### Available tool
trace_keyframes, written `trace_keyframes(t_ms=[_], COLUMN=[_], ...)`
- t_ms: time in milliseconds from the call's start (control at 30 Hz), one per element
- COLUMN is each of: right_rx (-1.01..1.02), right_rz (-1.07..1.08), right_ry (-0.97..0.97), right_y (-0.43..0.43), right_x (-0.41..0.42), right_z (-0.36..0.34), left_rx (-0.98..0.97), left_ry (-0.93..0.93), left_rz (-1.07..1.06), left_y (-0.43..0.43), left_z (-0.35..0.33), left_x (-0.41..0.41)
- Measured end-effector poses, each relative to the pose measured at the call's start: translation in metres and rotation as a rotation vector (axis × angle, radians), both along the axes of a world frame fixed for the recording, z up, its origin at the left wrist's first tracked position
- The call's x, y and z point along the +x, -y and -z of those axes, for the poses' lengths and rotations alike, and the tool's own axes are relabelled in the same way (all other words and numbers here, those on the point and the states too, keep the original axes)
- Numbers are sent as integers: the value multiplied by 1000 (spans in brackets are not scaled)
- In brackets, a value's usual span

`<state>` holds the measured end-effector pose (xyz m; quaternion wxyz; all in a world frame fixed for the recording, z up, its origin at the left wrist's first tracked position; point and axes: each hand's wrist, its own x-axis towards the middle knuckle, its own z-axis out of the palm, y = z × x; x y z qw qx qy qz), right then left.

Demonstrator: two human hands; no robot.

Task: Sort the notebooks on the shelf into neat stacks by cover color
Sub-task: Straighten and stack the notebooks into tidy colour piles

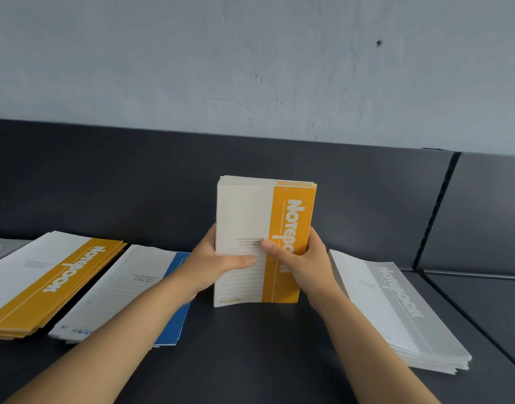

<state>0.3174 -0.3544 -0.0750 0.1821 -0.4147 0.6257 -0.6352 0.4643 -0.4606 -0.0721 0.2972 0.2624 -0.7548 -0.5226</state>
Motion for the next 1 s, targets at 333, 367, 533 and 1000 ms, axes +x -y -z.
trace_keyframes(t_ms=[333,367,533,1000], right_rx=[104,157,296,778], right_rz=[-39,-35,140,368], right_ry=[197,193,-45,-676], right_y=[-8,-9,-19,-12], right_x=[4,4,-5,-48], right_z=[-15,-17,-30,3], left_rx=[242,299,500,435], left_ry=[46,62,176,355], left_rz=[37,45,96,107], left_y=[-7,-8,-6,-17], left_z=[-17,-17,-6,10], left_x=[12,12,5,-22])
